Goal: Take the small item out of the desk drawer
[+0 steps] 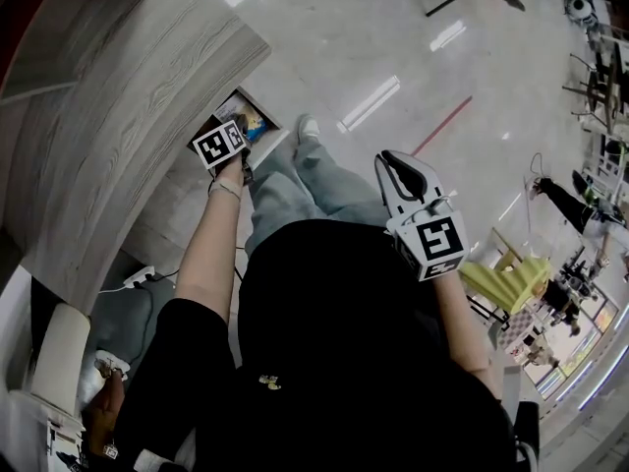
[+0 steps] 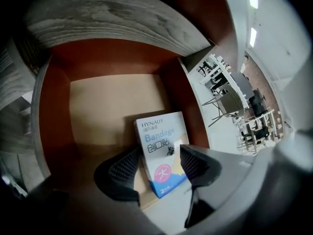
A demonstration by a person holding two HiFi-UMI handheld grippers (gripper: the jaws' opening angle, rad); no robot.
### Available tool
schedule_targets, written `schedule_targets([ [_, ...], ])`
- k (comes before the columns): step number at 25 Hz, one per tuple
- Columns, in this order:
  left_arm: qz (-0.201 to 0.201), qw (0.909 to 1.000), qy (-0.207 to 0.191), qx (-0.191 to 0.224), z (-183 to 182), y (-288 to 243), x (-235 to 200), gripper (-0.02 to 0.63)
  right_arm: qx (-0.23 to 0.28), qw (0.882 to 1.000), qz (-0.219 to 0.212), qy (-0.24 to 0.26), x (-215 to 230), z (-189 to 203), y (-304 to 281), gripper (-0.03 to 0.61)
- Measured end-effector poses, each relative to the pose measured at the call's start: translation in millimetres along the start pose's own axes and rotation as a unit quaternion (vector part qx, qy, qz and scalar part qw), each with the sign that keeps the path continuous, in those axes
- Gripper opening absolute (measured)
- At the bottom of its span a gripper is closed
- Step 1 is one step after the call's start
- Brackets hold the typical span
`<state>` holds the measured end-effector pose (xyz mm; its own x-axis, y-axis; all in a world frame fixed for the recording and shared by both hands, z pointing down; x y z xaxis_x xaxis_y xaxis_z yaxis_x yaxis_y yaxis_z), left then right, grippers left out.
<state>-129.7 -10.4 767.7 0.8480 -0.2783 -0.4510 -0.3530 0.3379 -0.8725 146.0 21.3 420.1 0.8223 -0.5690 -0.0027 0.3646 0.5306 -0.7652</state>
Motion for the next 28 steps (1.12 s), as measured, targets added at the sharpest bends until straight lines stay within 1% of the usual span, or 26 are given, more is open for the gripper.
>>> schedule_targets([
  [3, -0.012, 0.9998, -0.006, 0.014, 2.8, -0.7, -1.3, 0.268, -0.003, 1.000, 0.001, -0.002, 1.2, 2.3, 0.6, 0.021],
  [6, -0.013, 0.9992, -0.014, 0.036, 4.7, 0.1, -1.2, 0.265, -0.004, 1.000, 0.000, -0.002, 1.6, 3.8, -1.1, 0.021],
  [8, -0.003, 0.9992, -0.010, 0.039, 6.1, 1.4, -1.6, 0.264, -0.002, 1.000, -0.001, -0.002, 1.9, 4.9, -1.7, 0.021],
  [10, 0.016, 0.9994, 0.004, 0.029, 9.6, 3.5, 1.4, 0.259, 0.001, 1.000, -0.002, -0.002, 4.4, 4.7, 0.4, 0.021],
  [12, 0.028, 0.9991, 0.015, 0.027, 12.7, 7.9, 6.0, 0.255, 0.005, 1.000, -0.003, -0.003, 7.8, 3.7, 3.2, 0.021],
  [18, 0.035, 0.9976, 0.019, 0.056, 17.2, 25.2, 14.4, 0.253, 0.014, 1.000, -0.010, -0.002, 8.5, 3.0, 4.5, 0.021],
  [22, 0.039, 0.9965, 0.013, 0.073, 21.2, 35.2, 17.9, 0.221, 0.020, 1.000, -0.012, 0.000, 9.7, 5.6, 6.9, 0.021],
  [24, 0.047, 0.9955, 0.014, 0.082, 23.9, 39.2, 19.2, 0.212, 0.023, 1.000, -0.014, 0.002, 8.3, 6.8, 8.0, 0.021],
  [28, 0.076, 0.9919, 0.015, 0.100, 28.6, 46.6, 23.5, 0.176, 0.031, 0.999, -0.019, 0.006, 6.5, 5.2, 11.0, 0.021],
])
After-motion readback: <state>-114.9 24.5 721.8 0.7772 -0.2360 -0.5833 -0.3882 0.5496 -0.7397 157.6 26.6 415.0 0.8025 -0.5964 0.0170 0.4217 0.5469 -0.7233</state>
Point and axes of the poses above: the fingertips, and each gripper's own axes: y backward along the fingers, x to its right, z out of its underside, the point moved 7 cm from there along y, backward along the fingers, and after that the axes turned 3 degrees about y, right-handed, at the moved point
